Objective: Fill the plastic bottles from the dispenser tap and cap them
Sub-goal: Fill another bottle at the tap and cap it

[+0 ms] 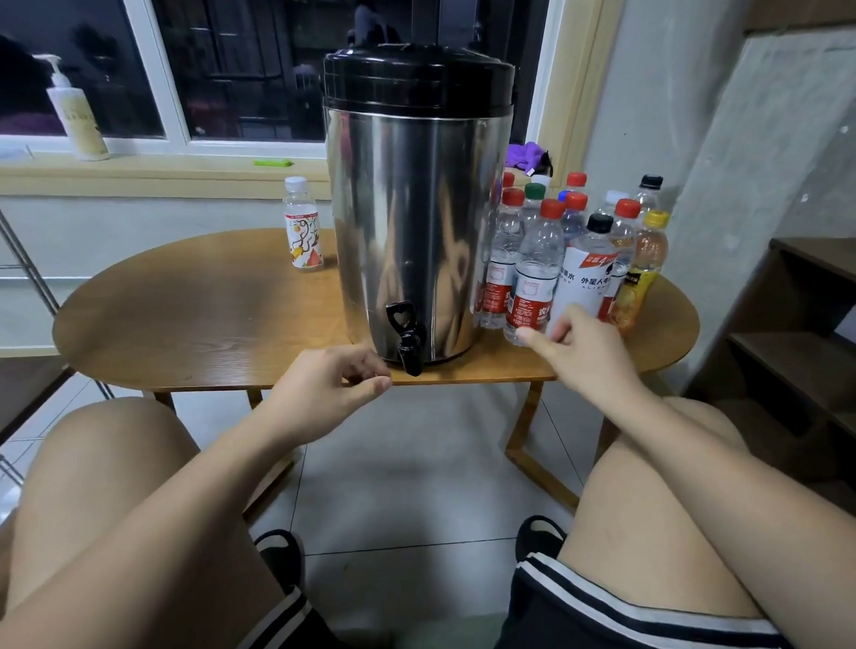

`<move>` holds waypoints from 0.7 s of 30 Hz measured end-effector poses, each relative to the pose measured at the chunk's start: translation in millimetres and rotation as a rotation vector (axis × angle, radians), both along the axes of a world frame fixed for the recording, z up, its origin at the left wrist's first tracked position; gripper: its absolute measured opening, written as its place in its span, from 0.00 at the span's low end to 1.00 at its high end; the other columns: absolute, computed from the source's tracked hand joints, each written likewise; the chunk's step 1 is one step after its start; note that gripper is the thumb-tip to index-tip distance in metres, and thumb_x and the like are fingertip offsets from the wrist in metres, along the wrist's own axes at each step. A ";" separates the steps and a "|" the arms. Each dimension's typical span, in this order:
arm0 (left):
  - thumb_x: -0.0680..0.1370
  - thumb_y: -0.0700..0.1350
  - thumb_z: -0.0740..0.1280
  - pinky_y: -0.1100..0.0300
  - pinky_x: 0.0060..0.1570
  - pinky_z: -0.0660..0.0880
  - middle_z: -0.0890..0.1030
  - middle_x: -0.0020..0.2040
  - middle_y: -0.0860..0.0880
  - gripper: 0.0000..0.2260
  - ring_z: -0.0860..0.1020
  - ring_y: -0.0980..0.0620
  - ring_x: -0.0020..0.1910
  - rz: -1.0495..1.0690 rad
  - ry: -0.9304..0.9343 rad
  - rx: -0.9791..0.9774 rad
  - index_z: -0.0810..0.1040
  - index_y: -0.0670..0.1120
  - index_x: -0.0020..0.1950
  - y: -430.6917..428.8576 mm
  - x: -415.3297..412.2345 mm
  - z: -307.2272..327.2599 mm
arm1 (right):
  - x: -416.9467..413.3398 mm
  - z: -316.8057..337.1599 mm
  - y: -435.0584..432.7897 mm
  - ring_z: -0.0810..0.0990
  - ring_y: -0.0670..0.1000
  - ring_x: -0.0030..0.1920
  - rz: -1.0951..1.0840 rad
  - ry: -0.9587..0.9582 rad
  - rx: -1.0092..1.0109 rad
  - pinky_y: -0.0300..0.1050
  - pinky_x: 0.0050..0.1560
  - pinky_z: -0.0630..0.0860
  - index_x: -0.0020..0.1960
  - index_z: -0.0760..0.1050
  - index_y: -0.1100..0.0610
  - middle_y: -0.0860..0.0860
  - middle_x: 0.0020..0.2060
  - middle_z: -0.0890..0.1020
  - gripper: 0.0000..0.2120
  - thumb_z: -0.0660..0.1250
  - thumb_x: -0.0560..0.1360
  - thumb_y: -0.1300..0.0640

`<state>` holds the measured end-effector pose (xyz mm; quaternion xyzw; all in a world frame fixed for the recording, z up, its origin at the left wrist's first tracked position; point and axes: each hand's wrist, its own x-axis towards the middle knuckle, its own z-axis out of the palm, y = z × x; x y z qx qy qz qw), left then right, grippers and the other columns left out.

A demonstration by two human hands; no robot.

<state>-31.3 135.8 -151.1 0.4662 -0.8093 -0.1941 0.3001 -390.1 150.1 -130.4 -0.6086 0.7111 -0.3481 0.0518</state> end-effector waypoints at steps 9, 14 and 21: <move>0.81 0.55 0.75 0.62 0.41 0.74 0.85 0.43 0.56 0.04 0.81 0.59 0.44 0.145 -0.036 0.047 0.86 0.57 0.50 -31.9 45.9 20.4 | 94.5 -41.9 25.3 0.85 0.49 0.36 0.363 -0.108 0.272 0.58 0.46 0.85 0.43 0.77 0.48 0.49 0.34 0.85 0.19 0.76 0.75 0.33; 0.79 0.55 0.77 0.61 0.43 0.75 0.86 0.44 0.55 0.07 0.83 0.58 0.44 0.237 -0.075 0.095 0.85 0.55 0.53 -74.3 68.0 30.5 | 126.7 -61.0 19.3 0.86 0.49 0.40 0.469 -0.109 0.429 0.59 0.50 0.86 0.46 0.80 0.48 0.49 0.38 0.86 0.17 0.76 0.76 0.35; 0.72 0.55 0.84 0.55 0.44 0.79 0.86 0.52 0.50 0.23 0.85 0.50 0.50 0.403 0.102 0.214 0.80 0.52 0.61 -177.4 80.4 30.4 | 155.6 -67.1 -4.0 0.87 0.52 0.47 0.565 -0.293 0.505 0.60 0.52 0.86 0.52 0.81 0.48 0.51 0.45 0.86 0.15 0.77 0.77 0.38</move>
